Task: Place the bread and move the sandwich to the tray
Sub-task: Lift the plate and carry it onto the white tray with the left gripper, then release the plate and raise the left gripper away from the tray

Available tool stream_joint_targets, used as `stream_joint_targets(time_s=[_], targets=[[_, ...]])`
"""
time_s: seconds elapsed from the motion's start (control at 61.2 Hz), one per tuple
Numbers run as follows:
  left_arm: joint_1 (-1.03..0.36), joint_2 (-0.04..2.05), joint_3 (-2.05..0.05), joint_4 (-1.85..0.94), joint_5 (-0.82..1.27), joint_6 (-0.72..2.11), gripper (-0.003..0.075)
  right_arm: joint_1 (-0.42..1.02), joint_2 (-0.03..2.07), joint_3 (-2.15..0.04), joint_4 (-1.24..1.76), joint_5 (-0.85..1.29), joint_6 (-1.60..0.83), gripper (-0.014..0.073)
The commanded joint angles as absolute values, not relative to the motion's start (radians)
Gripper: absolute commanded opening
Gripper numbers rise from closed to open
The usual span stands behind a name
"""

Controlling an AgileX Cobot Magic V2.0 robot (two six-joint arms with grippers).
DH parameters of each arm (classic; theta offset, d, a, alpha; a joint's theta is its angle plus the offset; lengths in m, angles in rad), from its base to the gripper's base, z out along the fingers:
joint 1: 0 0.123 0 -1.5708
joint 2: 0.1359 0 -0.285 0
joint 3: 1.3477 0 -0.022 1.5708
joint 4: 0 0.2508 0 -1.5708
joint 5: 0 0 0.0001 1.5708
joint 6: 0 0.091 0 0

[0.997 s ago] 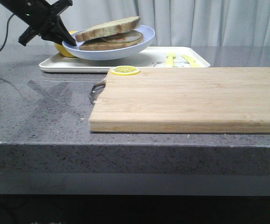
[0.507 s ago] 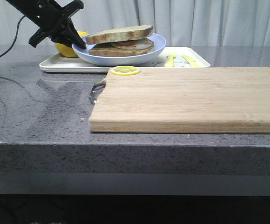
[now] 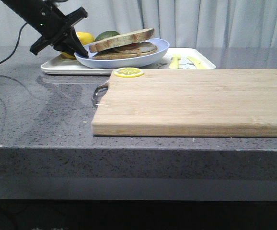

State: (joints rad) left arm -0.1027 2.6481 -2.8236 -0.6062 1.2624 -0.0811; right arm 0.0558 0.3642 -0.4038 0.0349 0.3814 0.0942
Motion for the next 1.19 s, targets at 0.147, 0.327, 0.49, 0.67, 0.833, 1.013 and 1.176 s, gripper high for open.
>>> stream_joint_targets(time_s=[0.147,0.327,0.49,0.67,0.833,1.013,1.176], targets=[[-0.113,2.577,-2.845,-0.676,1.22,-0.069,-0.0019,0.053,0.37,-0.43,0.033,0.3,0.087,-0.006],[-0.113,2.592,-2.845,-0.681,1.213,-0.041,0.0096,0.053,0.37,-0.43,0.033,0.3,0.087,-0.006],[-0.111,2.592,-2.845,-0.681,1.194,-0.041,0.0367,0.053,0.37,-0.43,0.033,0.3,0.087,-0.006],[-0.086,2.585,-2.859,-0.683,1.246,-0.041,0.047,0.053,0.37,-0.43,0.033,0.3,0.087,-0.006],[-0.052,2.583,-2.922,-0.747,1.258,-0.057,0.0403,0.053,0.37,-0.43,0.033,0.3,0.087,-0.006],[-0.041,2.577,-2.978,-0.866,1.258,-0.057,0.0149,0.053,0.37,-0.43,0.033,0.3,0.087,-0.006],[-0.041,2.543,-2.986,-0.932,1.258,-0.055,-0.002,0.053,0.37,-0.43,0.033,0.3,0.087,-0.006]])
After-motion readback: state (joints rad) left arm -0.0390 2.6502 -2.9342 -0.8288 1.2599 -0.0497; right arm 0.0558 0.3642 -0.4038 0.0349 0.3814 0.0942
